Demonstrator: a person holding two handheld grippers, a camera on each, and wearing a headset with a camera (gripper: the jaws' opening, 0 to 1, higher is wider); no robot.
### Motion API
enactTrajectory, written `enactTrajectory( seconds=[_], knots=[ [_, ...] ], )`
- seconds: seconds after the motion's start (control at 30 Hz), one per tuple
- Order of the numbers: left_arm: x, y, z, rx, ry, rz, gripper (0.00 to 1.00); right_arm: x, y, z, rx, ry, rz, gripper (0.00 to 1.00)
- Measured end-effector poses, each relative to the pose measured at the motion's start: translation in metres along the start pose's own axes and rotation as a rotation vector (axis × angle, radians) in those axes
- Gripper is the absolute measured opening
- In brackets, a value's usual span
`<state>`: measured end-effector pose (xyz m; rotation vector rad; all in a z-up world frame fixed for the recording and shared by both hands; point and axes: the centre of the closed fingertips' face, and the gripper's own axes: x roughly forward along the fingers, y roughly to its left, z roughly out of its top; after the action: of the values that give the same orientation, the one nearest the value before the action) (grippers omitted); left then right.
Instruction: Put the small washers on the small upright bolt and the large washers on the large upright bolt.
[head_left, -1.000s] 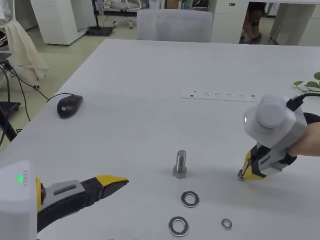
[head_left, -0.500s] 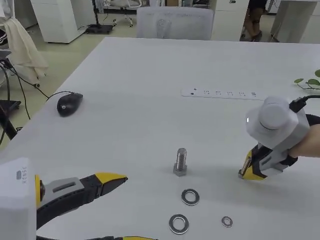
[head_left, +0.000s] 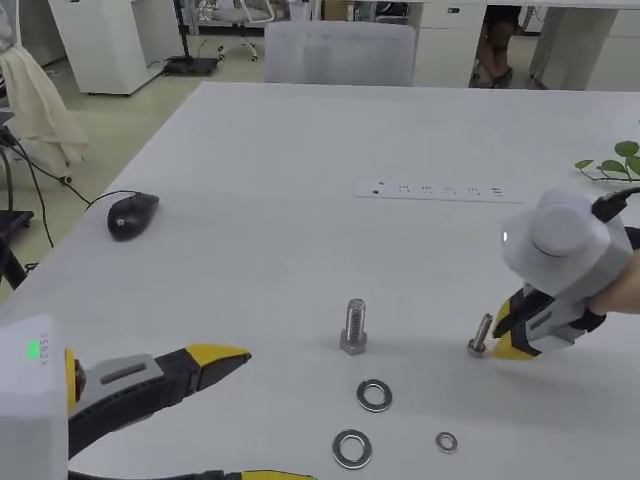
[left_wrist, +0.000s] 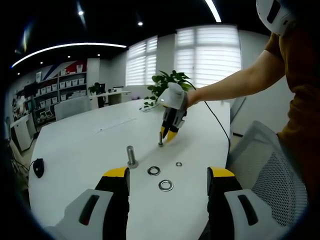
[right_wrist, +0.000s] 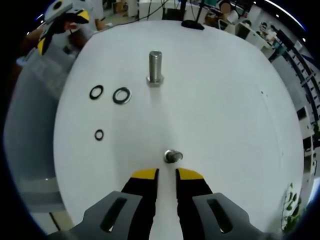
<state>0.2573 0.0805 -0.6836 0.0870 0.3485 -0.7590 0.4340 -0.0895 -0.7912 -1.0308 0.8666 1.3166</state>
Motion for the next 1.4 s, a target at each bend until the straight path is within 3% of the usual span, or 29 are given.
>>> enactTrajectory(
  seconds=[0.37,0.67,0.77,1.13,1.4],
  knots=[
    [-0.001,-0.01,0.006,0.019,-0.009,-0.005,0.62,-0.004,0.031,0.002,-0.018,-0.016,0.019,0.14],
    [-0.004,-0.013,0.006,0.022,-0.012,0.0,0.62,0.006,0.051,0.014,-0.044,-0.031,0.052,0.14],
    [-0.008,-0.008,0.003,0.021,-0.016,0.002,0.62,0.011,0.059,0.021,-0.043,-0.053,0.074,0.14],
    [-0.007,-0.013,0.007,0.025,-0.022,0.008,0.62,0.026,0.086,0.032,-0.086,-0.048,0.132,0.14],
    [-0.004,-0.014,0.009,0.023,-0.027,0.007,0.62,0.032,0.096,0.037,-0.092,-0.049,0.155,0.17]
  ],
)
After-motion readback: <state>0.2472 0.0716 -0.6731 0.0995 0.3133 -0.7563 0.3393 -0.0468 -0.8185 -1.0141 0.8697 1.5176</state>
